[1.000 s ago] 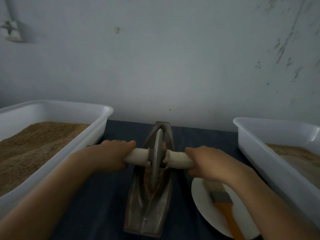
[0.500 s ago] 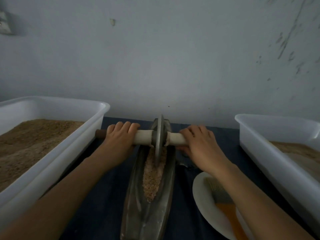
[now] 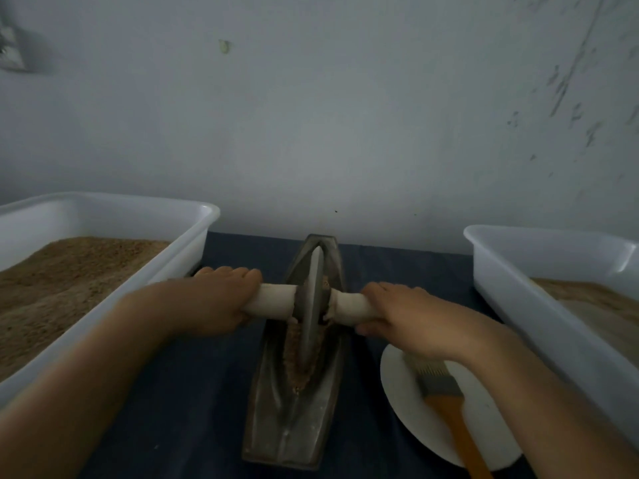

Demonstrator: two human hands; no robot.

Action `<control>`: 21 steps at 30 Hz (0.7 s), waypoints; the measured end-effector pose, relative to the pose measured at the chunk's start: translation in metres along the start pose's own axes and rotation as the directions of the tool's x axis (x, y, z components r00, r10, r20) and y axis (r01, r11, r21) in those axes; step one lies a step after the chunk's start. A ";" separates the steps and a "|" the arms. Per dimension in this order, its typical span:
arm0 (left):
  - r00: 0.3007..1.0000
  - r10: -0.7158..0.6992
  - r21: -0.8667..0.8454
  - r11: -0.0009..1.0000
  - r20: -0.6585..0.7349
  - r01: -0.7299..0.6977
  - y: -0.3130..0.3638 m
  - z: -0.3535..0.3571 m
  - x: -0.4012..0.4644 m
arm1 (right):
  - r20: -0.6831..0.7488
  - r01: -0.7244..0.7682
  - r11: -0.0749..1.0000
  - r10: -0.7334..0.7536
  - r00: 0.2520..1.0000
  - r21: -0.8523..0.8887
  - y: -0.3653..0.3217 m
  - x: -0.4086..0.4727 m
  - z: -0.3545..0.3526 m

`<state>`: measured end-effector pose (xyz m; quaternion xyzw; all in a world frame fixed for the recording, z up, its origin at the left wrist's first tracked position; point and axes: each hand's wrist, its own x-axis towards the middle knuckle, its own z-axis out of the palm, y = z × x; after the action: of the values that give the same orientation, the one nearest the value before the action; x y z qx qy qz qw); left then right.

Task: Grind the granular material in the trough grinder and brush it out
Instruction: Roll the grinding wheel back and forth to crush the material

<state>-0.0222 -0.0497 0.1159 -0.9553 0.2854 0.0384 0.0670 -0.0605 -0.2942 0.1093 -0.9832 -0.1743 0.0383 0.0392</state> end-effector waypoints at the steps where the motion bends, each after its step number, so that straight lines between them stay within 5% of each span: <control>1: 0.997 0.014 -0.039 0.999 0.071 -0.012 0.000 -0.004 -0.005 | 0.061 0.008 0.999 -0.010 0.998 0.035 -0.001 -0.004 -0.004; 4: 0.982 0.047 -0.160 0.987 0.184 -0.017 -0.001 -0.011 -0.012 | 0.164 0.009 0.996 -0.023 0.986 0.090 -0.004 -0.010 -0.011; 7: 0.990 0.041 -0.171 0.985 0.137 -0.017 -0.005 -0.004 -0.003 | 0.081 -0.006 0.999 0.003 0.997 0.042 -0.003 -0.002 -0.005; 14: 0.953 -0.073 0.021 0.996 -0.293 0.082 -0.011 0.027 0.034 | -0.423 -0.051 0.982 -0.031 0.906 -0.181 0.025 0.038 0.031; 17: 0.882 -0.082 0.108 0.983 -0.464 0.148 -0.004 0.035 0.042 | -0.476 -0.041 0.994 -0.010 0.880 -0.097 0.032 0.045 0.038; 21: 0.886 -0.065 0.125 0.983 -0.459 0.136 -0.002 0.035 0.039 | -0.421 -0.076 0.989 0.015 0.907 -0.130 0.031 0.043 0.040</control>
<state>0.0106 -0.0640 0.0776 -0.9434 0.2453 -0.2106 0.0739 -0.0130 -0.3060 0.0645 -0.9726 -0.1411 -0.1848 0.0042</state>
